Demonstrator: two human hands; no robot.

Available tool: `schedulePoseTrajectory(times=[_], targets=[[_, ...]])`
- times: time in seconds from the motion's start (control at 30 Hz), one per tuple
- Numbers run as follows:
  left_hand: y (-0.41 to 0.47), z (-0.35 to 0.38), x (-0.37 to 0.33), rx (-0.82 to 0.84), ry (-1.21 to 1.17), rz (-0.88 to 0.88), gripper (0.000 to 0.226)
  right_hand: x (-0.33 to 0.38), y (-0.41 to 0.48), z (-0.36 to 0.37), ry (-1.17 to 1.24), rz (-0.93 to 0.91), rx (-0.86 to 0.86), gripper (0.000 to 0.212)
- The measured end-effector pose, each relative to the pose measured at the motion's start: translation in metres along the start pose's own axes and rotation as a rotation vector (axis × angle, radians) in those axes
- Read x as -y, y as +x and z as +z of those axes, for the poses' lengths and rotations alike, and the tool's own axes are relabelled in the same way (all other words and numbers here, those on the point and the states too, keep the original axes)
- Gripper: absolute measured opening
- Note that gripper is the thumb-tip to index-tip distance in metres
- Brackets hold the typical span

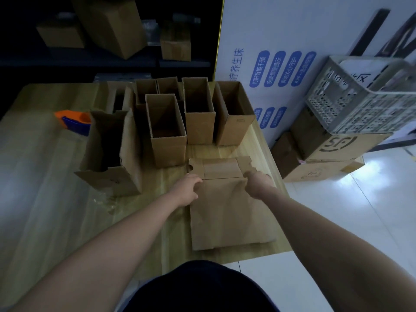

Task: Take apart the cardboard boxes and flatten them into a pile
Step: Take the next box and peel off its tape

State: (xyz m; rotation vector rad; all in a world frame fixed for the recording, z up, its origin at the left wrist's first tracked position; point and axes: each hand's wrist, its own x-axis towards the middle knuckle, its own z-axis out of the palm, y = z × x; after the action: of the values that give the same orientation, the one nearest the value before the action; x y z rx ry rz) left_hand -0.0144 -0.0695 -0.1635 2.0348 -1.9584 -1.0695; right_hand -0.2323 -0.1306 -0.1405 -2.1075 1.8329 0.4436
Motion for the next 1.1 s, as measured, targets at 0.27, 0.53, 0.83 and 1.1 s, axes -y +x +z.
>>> schedulePoseTrajectory(times=[0.27,0.53,0.83,1.1], targets=[[-0.021,-0.055,-0.001,-0.276,-0.089,0.026,0.033,0.084,0.006,-0.063,0.276,-0.161,-0.21,0.046],[-0.048,-0.095,0.02,-0.535,-0.121,0.019,0.026,0.183,0.016,-0.078,0.098,-0.466,-0.217,0.063],[-0.07,-0.118,0.04,-0.632,-0.191,-0.028,0.033,0.214,0.026,-0.074,0.235,-0.403,-0.223,0.02],[-0.069,-0.135,0.024,-0.769,-0.279,-0.08,0.064,0.201,0.005,-0.129,0.6,-0.432,-0.347,0.032]])
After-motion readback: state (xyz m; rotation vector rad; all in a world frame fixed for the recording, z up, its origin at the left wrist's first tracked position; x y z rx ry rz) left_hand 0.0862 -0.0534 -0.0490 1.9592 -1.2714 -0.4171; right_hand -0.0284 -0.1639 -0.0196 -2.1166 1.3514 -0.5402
